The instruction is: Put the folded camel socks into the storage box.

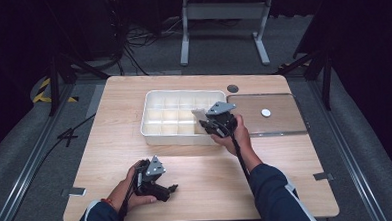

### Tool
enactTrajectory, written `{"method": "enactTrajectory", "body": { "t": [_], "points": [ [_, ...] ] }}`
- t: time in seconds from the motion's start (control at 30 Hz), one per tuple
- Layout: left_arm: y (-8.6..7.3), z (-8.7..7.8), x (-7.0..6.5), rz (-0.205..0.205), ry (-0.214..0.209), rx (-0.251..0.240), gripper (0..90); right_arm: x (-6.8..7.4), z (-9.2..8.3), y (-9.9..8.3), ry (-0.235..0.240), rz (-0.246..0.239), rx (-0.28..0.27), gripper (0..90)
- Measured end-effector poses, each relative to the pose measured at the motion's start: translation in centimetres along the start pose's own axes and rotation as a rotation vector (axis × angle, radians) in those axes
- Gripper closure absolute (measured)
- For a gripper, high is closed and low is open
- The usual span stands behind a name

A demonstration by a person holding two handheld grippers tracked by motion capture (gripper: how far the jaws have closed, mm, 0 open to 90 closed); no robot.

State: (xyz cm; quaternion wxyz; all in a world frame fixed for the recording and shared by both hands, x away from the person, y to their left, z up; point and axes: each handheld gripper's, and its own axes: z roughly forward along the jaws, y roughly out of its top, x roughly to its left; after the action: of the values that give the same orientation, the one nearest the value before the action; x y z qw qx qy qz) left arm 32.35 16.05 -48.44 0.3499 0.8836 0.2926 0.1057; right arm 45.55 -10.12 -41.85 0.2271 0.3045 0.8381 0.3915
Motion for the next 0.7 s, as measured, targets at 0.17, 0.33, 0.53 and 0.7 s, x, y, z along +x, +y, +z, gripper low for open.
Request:
{"method": "enactTrajectory", "body": {
  "t": [0.17,0.33,0.53,0.7],
  "points": [
    [0.02,-0.01,0.00,-0.002,0.002,0.003,5.4,0.05,0.41,-0.11,0.032,0.002,0.023,65.1],
    [0.11,0.05,-0.08,0.001,0.002,0.007,5.2,-0.15,0.64,-0.22,0.066,0.018,0.041,64.1],
    [0.11,0.05,-0.09,0.000,0.002,0.008,5.2,-0.69,0.56,-0.05,0.107,0.045,0.071,64.3],
    [0.11,0.05,-0.09,0.000,0.002,0.008,5.2,-0.76,0.49,0.11,0.124,0.038,0.096,65.6]
  ]
}}
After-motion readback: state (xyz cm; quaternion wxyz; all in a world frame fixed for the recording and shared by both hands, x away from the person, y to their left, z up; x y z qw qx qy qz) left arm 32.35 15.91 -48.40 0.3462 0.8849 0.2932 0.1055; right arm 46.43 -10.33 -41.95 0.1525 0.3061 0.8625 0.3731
